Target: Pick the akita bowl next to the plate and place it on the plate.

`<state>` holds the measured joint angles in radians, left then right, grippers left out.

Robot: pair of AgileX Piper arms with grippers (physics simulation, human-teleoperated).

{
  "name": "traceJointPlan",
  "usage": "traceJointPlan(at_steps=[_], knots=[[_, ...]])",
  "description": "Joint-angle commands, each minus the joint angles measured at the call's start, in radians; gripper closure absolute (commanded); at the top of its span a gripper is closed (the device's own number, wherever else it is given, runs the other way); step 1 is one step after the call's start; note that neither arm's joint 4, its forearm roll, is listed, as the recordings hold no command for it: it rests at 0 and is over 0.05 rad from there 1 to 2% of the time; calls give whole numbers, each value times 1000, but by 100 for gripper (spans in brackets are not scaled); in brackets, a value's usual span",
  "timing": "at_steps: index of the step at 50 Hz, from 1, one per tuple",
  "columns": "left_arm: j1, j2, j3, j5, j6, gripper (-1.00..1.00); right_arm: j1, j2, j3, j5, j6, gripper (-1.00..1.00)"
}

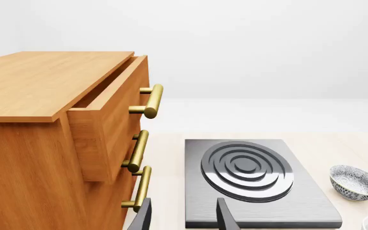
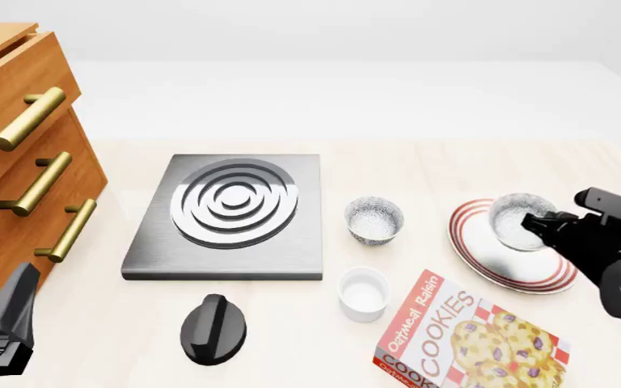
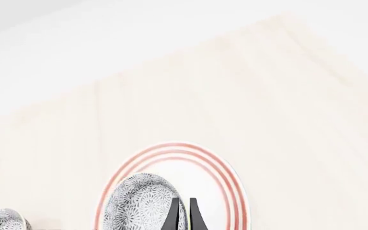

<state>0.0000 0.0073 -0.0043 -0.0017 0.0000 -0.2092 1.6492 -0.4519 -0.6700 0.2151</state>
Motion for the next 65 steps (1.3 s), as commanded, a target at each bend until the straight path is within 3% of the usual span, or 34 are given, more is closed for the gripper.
traceJointPlan(at_steps=[1,65], knots=[[0,0,0,0,0,-100,5,29,-6,-21,-7,100],[0,0,0,0,0,-100,-8,130,-26,-56,-26,100]])
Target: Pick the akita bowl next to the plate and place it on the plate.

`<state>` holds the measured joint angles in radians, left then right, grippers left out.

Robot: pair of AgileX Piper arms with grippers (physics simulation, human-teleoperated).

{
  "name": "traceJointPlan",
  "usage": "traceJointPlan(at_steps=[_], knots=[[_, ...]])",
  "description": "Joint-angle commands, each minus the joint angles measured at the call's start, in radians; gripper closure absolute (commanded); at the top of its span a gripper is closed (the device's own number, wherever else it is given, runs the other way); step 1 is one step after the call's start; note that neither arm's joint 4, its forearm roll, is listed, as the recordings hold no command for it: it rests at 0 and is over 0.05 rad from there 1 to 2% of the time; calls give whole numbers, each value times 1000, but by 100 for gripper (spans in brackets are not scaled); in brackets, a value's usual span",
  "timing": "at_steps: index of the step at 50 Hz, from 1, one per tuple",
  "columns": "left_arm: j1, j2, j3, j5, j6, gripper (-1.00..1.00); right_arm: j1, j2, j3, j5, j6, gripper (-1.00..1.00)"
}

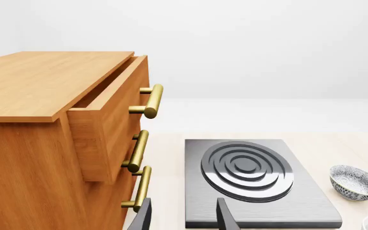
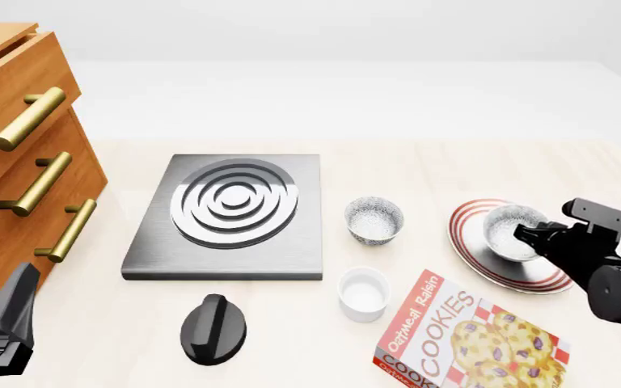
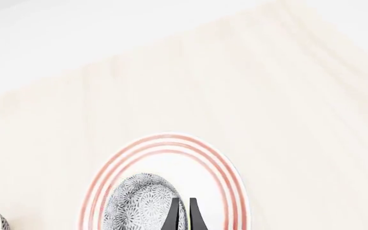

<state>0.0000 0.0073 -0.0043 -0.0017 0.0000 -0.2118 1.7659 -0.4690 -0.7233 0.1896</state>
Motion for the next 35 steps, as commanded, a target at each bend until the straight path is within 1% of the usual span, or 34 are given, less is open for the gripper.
traceJointPlan(at_steps=[1,27,28,35], knots=[[0,0,0,0,0,-100,-5,15,-10,-2,-1,100],[0,0,0,0,0,-100,-7,22,-16,4,-3,100],[0,0,0,0,0,-100,-7,21,-15,4,-3,-100],[0,0,0,0,0,-100,-7,18,-14,5,-3,-100]])
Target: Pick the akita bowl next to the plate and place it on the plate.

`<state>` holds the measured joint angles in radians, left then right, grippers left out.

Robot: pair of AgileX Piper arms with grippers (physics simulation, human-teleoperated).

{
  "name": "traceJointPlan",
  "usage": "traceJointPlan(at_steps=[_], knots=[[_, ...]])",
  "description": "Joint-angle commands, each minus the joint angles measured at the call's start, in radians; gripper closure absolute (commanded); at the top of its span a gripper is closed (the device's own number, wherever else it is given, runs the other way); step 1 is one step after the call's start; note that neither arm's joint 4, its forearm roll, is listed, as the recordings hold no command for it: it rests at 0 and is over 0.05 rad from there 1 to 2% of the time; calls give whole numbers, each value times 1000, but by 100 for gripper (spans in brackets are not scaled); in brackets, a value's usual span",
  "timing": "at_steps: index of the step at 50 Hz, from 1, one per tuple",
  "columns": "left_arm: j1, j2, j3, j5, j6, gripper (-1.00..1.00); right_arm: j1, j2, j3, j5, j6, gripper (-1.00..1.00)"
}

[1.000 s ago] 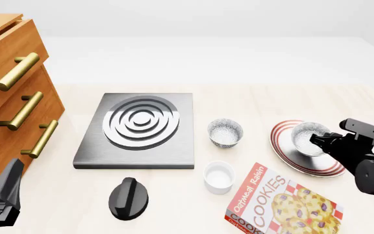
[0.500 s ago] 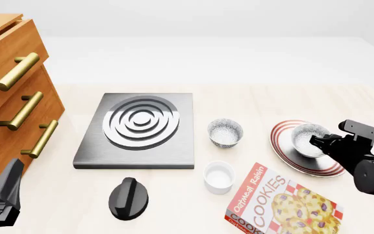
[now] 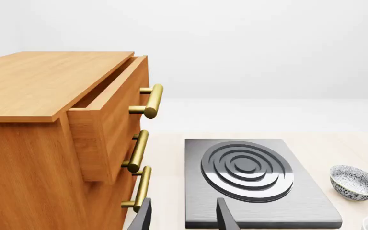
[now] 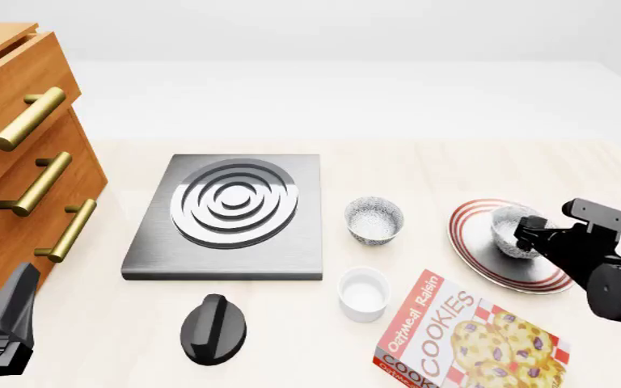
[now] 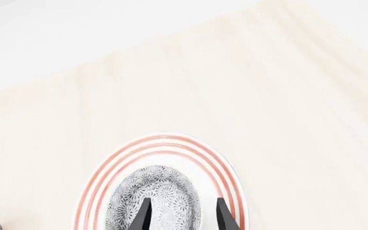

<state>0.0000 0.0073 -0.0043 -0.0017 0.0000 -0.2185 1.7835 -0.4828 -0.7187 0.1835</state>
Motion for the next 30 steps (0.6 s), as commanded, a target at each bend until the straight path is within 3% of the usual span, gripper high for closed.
traceJointPlan(at_steps=[1,18,30], knots=[[0,0,0,0,0,-100,-1,1,0,0,3,-100],[0,0,0,0,0,-100,-1,-24,-2,21,18,-100],[0,0,0,0,0,-100,3,-140,8,93,49,-100]])
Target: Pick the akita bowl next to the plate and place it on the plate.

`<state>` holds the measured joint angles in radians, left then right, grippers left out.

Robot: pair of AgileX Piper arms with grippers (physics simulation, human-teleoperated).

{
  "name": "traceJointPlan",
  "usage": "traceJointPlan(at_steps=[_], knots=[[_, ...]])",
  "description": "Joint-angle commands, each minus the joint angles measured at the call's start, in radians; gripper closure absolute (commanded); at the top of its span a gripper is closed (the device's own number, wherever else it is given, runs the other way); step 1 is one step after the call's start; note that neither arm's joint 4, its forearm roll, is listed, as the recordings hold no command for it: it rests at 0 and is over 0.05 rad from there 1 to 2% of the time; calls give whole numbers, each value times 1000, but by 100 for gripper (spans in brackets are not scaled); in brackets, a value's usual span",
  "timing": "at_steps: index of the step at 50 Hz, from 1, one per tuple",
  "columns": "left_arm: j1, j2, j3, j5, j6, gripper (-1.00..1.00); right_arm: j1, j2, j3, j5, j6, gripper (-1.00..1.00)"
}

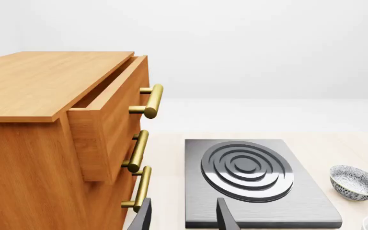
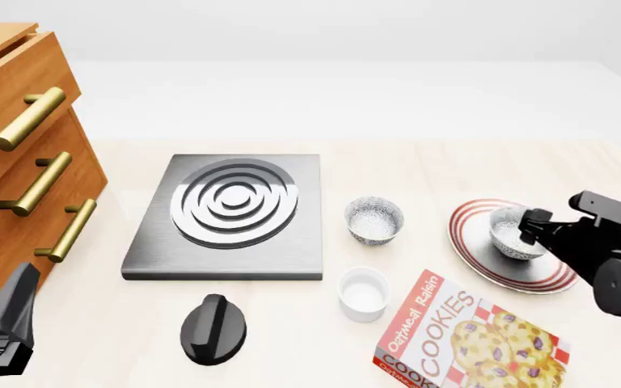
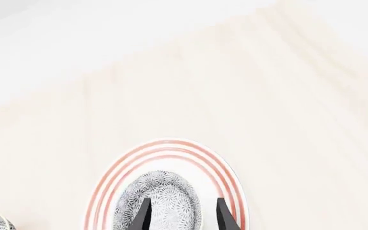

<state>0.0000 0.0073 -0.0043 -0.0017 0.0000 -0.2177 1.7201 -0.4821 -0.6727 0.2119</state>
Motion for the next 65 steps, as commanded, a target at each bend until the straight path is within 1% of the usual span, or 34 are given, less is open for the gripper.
traceJointPlan(at_steps=[1,10,17,26,36,41,45,49,54,65], knots=[[0,0,0,0,0,-100,4,-90,9,55,24,-100],[0,0,0,0,0,-100,11,-207,25,115,43,-100],[0,0,0,0,0,-100,19,-304,49,145,47,-100],[0,0,0,0,0,-100,22,-452,84,188,40,-100],[0,0,0,0,0,-100,20,-563,122,214,39,-100],[0,0,0,0,0,-100,13,-634,152,215,22,-100],[0,0,0,0,0,-100,9,-673,164,232,26,-100],[0,0,0,0,0,-100,6,-742,173,269,32,-100],[0,0,0,0,0,-100,-1,-833,194,300,27,-100],[0,0,0,0,0,-100,-12,-971,198,393,52,-100]])
